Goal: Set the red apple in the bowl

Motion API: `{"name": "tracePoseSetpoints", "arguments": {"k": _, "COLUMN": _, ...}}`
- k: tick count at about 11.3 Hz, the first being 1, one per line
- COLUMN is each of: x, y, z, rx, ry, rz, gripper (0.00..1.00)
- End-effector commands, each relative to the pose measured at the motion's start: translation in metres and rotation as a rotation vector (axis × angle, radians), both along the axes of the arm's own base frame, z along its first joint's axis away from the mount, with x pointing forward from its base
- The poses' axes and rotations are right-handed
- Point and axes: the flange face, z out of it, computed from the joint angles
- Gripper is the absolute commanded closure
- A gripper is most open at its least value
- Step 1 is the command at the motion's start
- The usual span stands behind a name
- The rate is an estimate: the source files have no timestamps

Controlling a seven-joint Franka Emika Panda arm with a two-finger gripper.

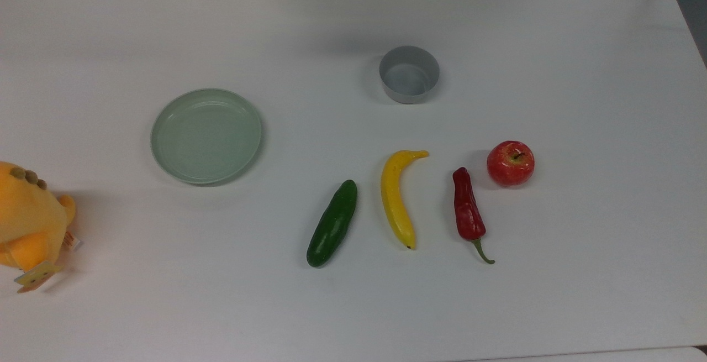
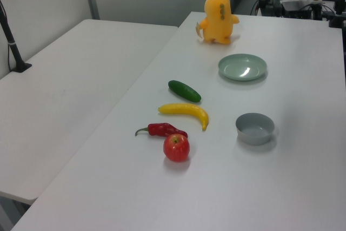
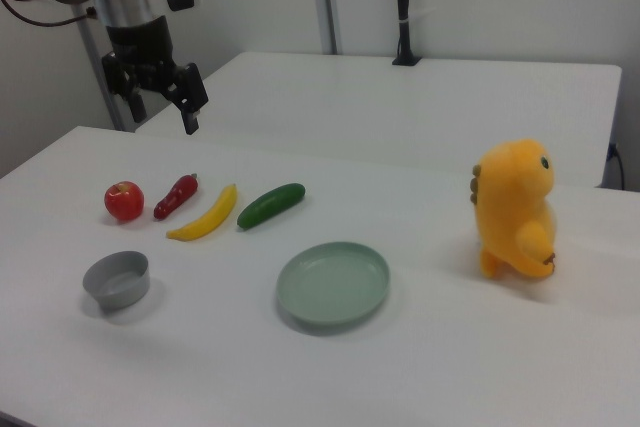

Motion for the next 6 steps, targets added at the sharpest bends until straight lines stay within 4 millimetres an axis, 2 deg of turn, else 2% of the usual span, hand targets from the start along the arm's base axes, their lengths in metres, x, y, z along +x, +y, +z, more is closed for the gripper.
{"name": "tracePoseSetpoints", "arguments": {"k": 1, "x": -0.0043, "y": -0.0023, "z": 0.0054, "rx": 0.015, "ry": -0.021, "rz": -0.004, "gripper": 0.0}}
{"name": "tracePoseSetpoints", "arguments": {"k": 6, "x": -0.0043, "y": -0.0032, "z": 0.0067, "rx": 0.015, "ry": -0.027, "rz": -0.004, "gripper": 0.0}}
